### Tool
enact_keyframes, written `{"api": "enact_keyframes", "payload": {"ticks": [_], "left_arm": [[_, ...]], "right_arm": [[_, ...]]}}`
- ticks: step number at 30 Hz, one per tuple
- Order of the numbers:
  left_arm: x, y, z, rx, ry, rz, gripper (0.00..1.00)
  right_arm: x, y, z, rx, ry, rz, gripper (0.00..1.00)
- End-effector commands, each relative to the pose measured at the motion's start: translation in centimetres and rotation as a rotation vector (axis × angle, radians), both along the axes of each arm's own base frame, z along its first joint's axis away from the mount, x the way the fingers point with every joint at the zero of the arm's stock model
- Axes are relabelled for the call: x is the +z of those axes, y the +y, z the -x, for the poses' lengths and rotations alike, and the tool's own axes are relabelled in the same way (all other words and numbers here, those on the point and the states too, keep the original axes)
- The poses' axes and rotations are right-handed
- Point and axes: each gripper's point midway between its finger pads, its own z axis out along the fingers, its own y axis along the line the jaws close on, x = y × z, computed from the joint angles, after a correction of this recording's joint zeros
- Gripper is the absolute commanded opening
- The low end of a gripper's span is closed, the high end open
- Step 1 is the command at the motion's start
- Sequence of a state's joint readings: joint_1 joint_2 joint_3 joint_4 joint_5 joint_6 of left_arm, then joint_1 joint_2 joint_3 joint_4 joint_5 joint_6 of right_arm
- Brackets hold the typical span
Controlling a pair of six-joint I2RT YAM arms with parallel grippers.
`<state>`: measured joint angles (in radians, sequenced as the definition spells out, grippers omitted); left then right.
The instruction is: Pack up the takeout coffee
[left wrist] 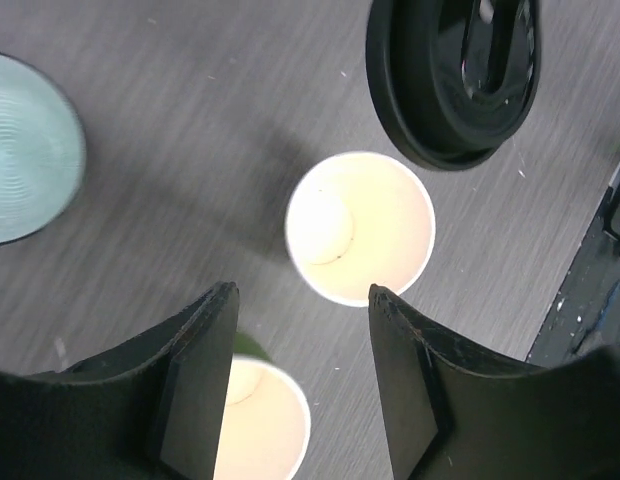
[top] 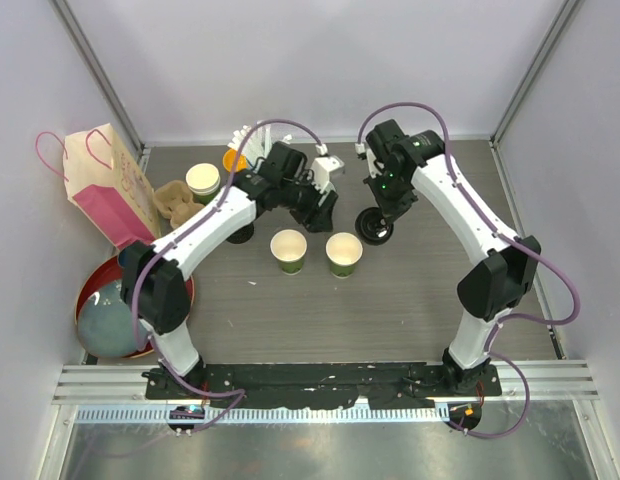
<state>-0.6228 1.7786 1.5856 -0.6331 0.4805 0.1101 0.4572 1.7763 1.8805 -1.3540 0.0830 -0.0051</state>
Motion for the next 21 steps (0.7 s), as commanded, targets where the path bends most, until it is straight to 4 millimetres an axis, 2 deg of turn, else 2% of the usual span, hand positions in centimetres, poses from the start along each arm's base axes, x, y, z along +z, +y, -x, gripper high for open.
{"api": "enact_keyframes", "payload": {"ticks": [1,4,11,13,21], "left_arm": [[3.8,2.6,-0.7,0.049,-0.073,0.058,0.58],[4.0,3.6,-0.6,0.063,-0.093,0.058,0.57],[3.1,4.5,-0.5,0.072,-0.099,0.051,0.56],[2.8,4.4,-0.4,0.064,-0.091,0.051,0.56],[2.1,4.1,-0.4,0.056,-0.069,0.056,0.54]], "right_arm": [[-0.4,2.6,1.0,0.073,0.065,-0.023,0.01],[-0.7,4.1,0.8,0.095,0.077,-0.036,0.01],[-3.2,6.3,1.2,0.15,0.15,0.008,0.01],[-3.6,6.3,1.4,0.129,0.165,0.025,0.01],[-3.4,5.7,2.0,0.113,0.165,0.047,0.01]]}}
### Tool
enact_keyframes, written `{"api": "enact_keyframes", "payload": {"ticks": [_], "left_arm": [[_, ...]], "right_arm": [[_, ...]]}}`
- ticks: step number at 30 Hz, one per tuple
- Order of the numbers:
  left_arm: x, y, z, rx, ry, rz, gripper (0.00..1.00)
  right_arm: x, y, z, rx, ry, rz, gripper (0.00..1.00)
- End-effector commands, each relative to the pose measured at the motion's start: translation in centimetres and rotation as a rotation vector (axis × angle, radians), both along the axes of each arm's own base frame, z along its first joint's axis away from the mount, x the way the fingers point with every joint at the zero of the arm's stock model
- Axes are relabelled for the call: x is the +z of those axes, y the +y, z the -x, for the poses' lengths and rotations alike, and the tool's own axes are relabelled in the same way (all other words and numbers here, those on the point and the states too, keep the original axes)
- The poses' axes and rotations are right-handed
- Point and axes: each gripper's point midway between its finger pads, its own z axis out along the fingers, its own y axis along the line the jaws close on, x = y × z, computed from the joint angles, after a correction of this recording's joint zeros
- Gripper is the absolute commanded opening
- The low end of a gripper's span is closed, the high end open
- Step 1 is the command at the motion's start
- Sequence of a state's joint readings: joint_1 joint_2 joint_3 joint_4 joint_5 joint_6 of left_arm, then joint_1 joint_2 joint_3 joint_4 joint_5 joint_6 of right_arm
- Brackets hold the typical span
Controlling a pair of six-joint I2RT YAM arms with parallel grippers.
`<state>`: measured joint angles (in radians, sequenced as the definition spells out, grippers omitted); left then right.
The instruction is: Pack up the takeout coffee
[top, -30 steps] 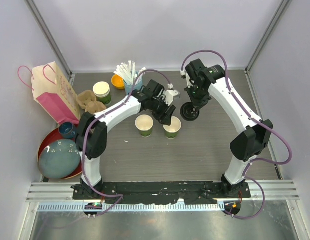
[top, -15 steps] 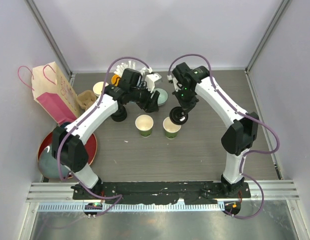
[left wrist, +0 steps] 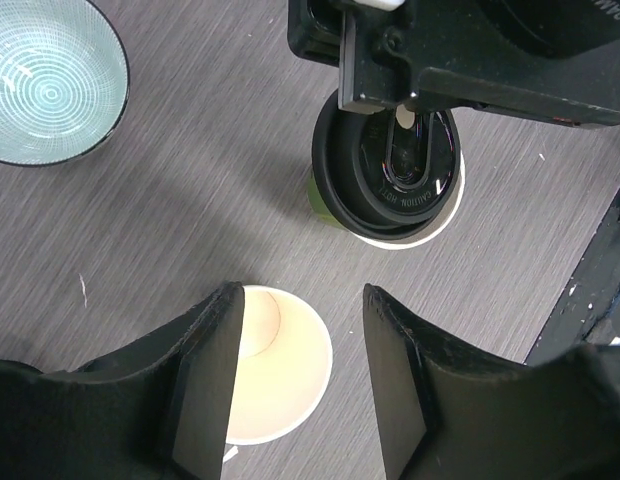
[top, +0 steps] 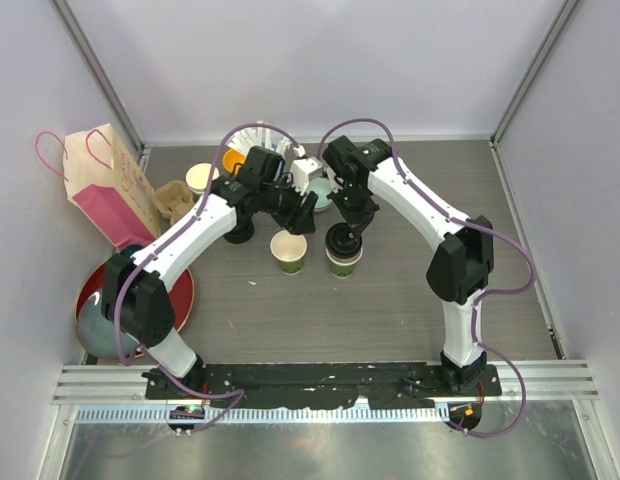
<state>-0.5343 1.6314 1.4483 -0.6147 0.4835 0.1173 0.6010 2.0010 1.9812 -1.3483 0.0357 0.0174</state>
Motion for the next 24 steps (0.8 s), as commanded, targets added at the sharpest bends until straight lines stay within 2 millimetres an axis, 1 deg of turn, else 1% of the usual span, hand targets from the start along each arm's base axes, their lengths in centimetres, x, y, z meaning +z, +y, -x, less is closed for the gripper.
{"api": "enact_keyframes", "payload": {"ticks": [1,4,5,8,14,21,24], "left_arm": [[0.8,-0.6,-0.5,-0.027,-0.037,0.038,0.54],[0.5,-0.7,-0.4,-0.03,-0.026,0.039,0.53],[0.4,-0.8,-0.4,-0.032,-0.022,0.041,0.53],[0.3,-1.0,-0.2,-0.038,-0.016,0.044,0.53],[0.1,-1.1,-0.3,-0.039,-0.01,0.044,0.53],[0.0,-1.2,0.0,-0.045,-0.007,0.044,0.52],[-0.2,-1.3,0.0,-0.047,0.0,0.041,0.52]], "right_arm": [[1.9,-1.6,2.2,-0.018,0.032,0.041,0.01],[2.4,-1.9,2.2,-0.03,0.014,0.047,0.01],[3.0,-2.1,2.4,-0.032,-0.002,0.046,0.01],[3.8,-2.5,2.9,-0.04,-0.016,0.038,0.01],[2.7,-1.8,3.7,-0.009,0.029,0.041,0.01],[1.3,-1.3,3.7,0.012,0.069,0.045,0.01],[0.9,-1.4,3.6,0.011,0.074,0.056,0.01]]}}
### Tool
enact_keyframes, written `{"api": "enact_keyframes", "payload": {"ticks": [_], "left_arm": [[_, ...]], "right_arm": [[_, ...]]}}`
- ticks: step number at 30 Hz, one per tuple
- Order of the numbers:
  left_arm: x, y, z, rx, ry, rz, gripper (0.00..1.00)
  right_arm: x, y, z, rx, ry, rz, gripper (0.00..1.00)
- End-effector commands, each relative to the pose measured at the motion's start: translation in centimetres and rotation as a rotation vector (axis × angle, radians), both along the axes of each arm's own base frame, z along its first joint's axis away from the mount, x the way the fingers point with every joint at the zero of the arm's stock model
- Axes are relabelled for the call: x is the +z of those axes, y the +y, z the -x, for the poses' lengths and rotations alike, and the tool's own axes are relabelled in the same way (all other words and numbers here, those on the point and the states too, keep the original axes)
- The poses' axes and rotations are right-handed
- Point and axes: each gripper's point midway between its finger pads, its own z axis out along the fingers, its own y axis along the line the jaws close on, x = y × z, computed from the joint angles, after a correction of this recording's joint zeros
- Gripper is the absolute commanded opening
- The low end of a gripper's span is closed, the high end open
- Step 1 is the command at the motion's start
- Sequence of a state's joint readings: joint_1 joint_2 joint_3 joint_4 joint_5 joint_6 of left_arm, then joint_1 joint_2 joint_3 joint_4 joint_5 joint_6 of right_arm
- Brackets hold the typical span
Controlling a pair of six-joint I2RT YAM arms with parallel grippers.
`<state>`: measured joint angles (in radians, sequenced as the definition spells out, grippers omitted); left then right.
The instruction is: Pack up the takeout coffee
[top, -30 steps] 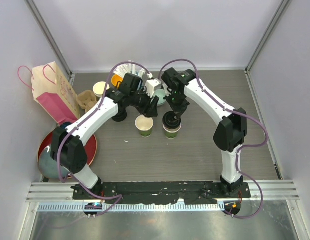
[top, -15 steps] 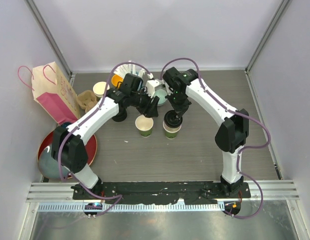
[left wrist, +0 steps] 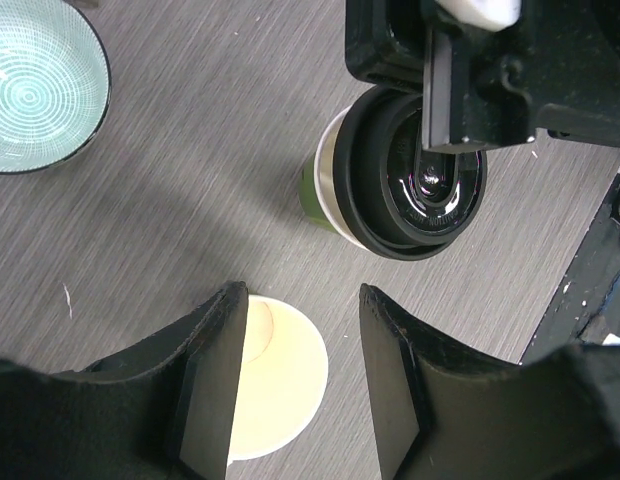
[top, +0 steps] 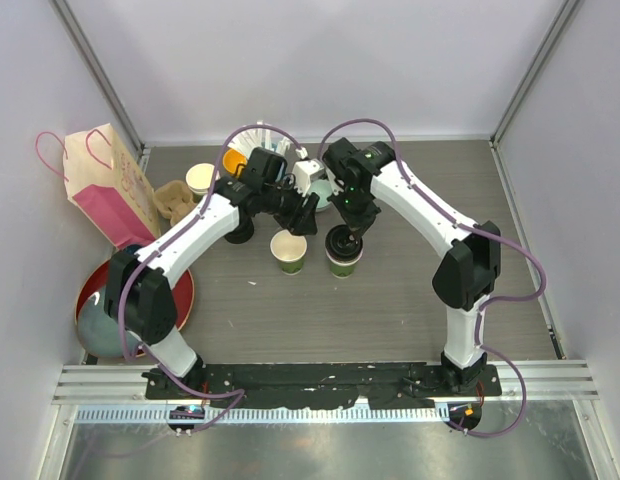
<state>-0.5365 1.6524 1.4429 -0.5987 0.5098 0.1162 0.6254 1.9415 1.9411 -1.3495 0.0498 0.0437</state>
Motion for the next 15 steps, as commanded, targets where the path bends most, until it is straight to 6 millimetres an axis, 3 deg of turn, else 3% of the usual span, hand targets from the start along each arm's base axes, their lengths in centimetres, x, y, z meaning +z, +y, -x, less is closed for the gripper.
{"api": "enact_keyframes", "payload": {"ticks": [1,15], "left_arm": [[0.4,-0.9,0.1,-0.03,-0.018,0.03,0.52],[-1.7,-2.5,0.8,-0.009,0.053,0.051,0.57]], "right_arm": [[-0.2,-1.4,2.3,0.016,0.097,0.063,0.01],[-1.9,-1.4,2.0,0.028,0.131,0.093,0.01]]}}
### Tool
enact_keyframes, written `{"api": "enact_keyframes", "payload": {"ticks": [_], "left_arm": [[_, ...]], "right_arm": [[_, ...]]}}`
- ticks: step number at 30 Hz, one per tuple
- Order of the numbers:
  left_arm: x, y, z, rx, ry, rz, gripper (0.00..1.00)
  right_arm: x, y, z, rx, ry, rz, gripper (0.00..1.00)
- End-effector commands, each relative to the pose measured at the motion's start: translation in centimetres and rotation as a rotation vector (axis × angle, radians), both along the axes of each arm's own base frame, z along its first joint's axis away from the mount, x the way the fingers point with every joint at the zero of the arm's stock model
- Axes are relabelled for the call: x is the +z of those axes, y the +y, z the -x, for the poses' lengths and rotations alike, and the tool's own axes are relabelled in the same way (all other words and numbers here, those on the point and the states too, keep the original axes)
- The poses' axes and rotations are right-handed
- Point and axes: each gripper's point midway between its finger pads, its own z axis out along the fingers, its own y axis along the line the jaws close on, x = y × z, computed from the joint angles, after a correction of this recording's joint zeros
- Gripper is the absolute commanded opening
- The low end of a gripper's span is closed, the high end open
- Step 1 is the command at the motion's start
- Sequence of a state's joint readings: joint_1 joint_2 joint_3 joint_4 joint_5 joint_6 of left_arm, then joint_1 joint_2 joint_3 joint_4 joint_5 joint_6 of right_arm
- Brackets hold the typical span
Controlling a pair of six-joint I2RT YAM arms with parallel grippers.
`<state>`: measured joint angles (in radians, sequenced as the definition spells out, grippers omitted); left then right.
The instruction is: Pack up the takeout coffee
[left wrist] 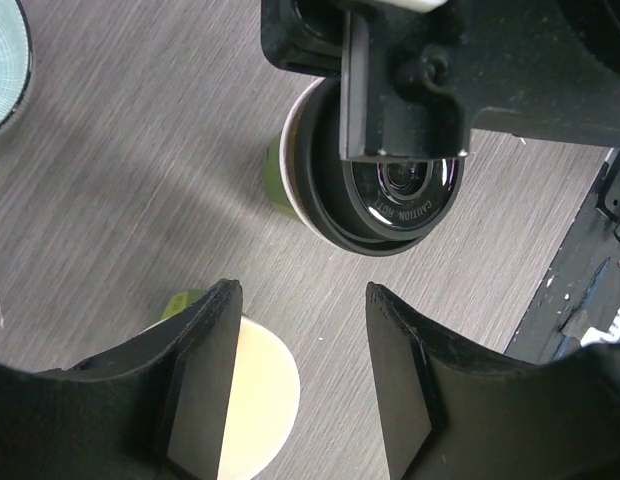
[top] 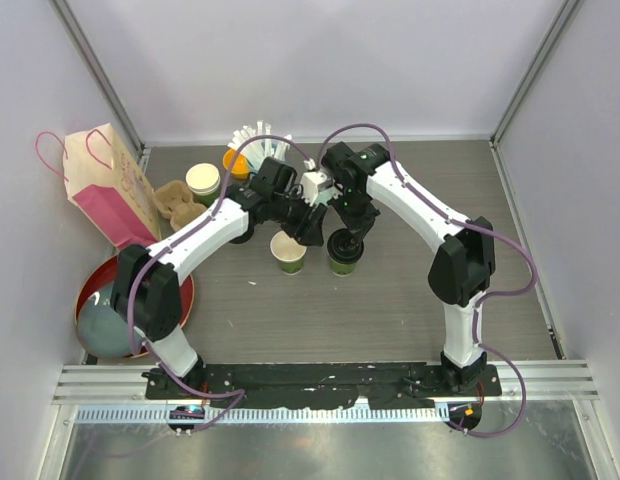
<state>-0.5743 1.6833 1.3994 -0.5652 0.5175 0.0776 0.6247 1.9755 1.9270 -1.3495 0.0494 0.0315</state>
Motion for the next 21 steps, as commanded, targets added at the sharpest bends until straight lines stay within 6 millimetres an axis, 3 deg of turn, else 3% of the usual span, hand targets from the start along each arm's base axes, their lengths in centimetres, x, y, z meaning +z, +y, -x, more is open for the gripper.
{"api": "enact_keyframes", "payload": {"ticks": [1,12,17,19,21], "left_arm": [[0.7,-1.2,-0.5,0.014,-0.01,0.061,0.57],[-1.3,-2.0,-0.4,0.009,0.03,0.053,0.58],[-1.3,-2.8,-0.2,0.012,0.062,0.071,0.58],[-1.2,-2.9,-0.2,0.014,0.064,0.073,0.58],[-1.0,-2.9,-0.3,0.014,0.056,0.074,0.58]], "right_arm": [[-0.3,-1.3,1.9,0.015,0.093,0.063,0.01],[-1.0,-1.0,1.8,0.028,0.111,0.062,0.01],[-0.9,-0.9,1.6,0.026,0.106,0.051,0.02],[-0.9,-0.9,1.3,0.02,0.103,0.049,0.04],[-0.9,-0.9,1.0,0.013,0.096,0.049,0.15]]}}
